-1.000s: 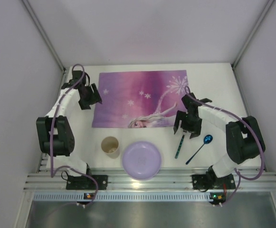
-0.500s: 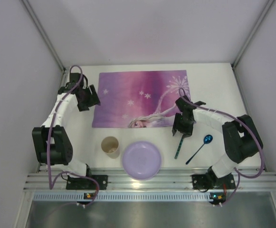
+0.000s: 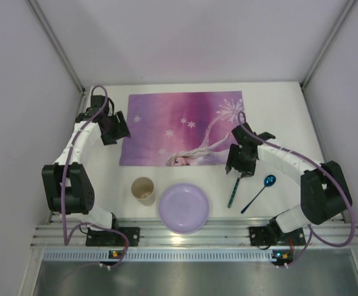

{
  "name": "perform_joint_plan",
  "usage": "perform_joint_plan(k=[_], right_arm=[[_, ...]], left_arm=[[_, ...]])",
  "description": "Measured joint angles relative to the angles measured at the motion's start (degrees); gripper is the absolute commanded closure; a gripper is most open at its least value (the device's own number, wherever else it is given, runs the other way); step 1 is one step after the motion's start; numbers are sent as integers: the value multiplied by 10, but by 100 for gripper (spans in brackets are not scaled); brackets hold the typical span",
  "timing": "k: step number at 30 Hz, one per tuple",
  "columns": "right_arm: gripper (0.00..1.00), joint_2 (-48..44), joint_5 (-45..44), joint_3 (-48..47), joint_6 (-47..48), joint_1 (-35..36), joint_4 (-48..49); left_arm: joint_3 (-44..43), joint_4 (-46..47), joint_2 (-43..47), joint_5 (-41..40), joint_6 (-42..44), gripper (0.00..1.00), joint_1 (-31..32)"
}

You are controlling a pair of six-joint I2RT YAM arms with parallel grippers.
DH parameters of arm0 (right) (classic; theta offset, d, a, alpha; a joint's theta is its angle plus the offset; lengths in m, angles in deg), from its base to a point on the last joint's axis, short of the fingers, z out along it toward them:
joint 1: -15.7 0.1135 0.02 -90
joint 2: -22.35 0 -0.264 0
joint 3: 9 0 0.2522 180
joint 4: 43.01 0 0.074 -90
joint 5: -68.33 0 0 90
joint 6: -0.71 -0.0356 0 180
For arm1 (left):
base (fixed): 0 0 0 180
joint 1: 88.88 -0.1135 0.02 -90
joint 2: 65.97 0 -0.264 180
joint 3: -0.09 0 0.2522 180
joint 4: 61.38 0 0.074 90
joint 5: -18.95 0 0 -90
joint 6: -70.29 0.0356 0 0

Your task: Set the dinner table for one person

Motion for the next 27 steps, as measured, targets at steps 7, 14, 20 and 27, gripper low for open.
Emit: perform_joint_plan(k=[7, 14, 20, 27], right_arm=[[43, 6, -5, 22, 0, 0, 4], [62, 52, -9, 39, 3, 0, 22], [89, 64, -19, 38, 13, 0, 16], [100, 64, -19, 38, 25, -1, 14]], left_arm=[[0, 0, -1, 2, 0, 31, 0], [7, 1, -1, 2, 0, 32, 0], [7, 1, -1, 1, 1, 32, 0], [7, -1, 0, -15, 4, 33, 11]])
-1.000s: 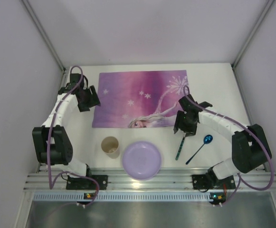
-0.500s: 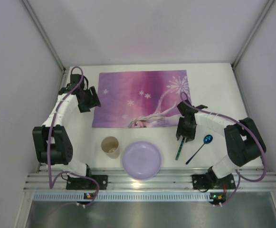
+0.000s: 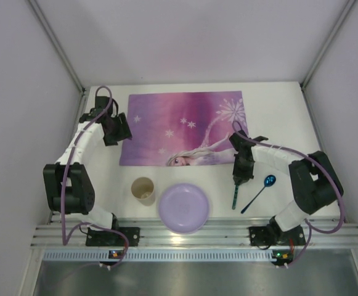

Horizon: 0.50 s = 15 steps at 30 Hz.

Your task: Set the dinner table for one person

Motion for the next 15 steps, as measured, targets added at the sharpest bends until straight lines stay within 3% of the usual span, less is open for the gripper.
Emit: perform_joint_plan(k=[7, 15], right_arm=[[100, -39, 0, 24, 5, -3, -25], [100, -212, -8, -17, 2, -31, -183]], left_arm=[[-14, -12, 0, -44, 4, 31, 108], [-87, -17, -37, -54, 4, 31, 191]])
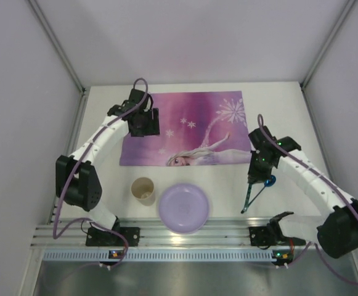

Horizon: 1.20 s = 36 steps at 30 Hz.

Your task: Set the dinner table for one person

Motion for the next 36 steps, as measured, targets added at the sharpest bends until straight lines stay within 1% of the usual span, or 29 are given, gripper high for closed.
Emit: perform_joint_plan(k=[2, 4, 7, 10, 16, 19, 22, 27, 36], right_arm=[[100, -31, -5, -42, -1, 0, -32], [100, -42, -10, -83, -1, -1, -44], [100, -23, -15, -128, -2, -2, -42], [100, 53, -16, -170, -2, -2, -31], [100, 230, -14, -279, 1, -2, -1], [100, 277, -6, -346, 1, -3, -3], [100, 297, 10, -401, 0, -3, -3], [100, 301, 60, -437, -2, -10, -6], [100, 300, 139, -437, -13, -26, -23]], left_arm=[[-11, 0, -9, 2, -2, 31, 8], [-22, -1, -15, 9, -6, 31, 19], [-45, -1, -21, 22, -9, 31, 48], [-76, 2, -22, 32, -11, 31, 101], [-130, 21, -22, 45, -10, 31, 229], [-137, 29, -22, 38, -5, 31, 286], [-137, 31, -31, 21, -2, 28, 324], [-136, 33, -56, -10, 9, 28, 355], [-136, 48, -93, -37, 27, 29, 370]])
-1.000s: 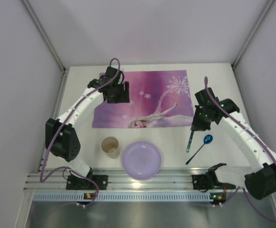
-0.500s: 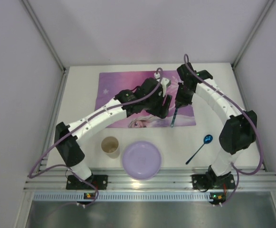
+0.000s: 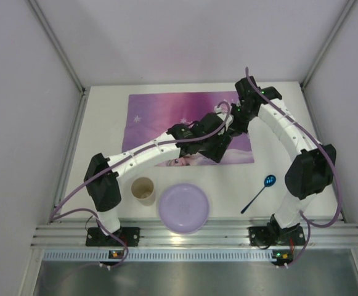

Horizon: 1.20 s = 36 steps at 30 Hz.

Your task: Set the dinner table for one person

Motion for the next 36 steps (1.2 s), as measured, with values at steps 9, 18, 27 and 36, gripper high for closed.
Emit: perform_joint_plan(k=[9, 18, 27, 36], right_arm=[[100, 0, 56, 0, -6, -17, -7], [100, 0, 86, 6, -4, -20, -13], [100, 0, 93, 24, -10, -25, -10], [100, -1, 106, 42, -28, -27, 12]], left_arm=[[-10, 1, -30, -43, 24, 37, 26], [-81, -18, -84, -177, 76, 58, 84], [-88, -33, -115, -289, 114, 64, 108], [-91, -51, -131, -371, 128, 100, 113]])
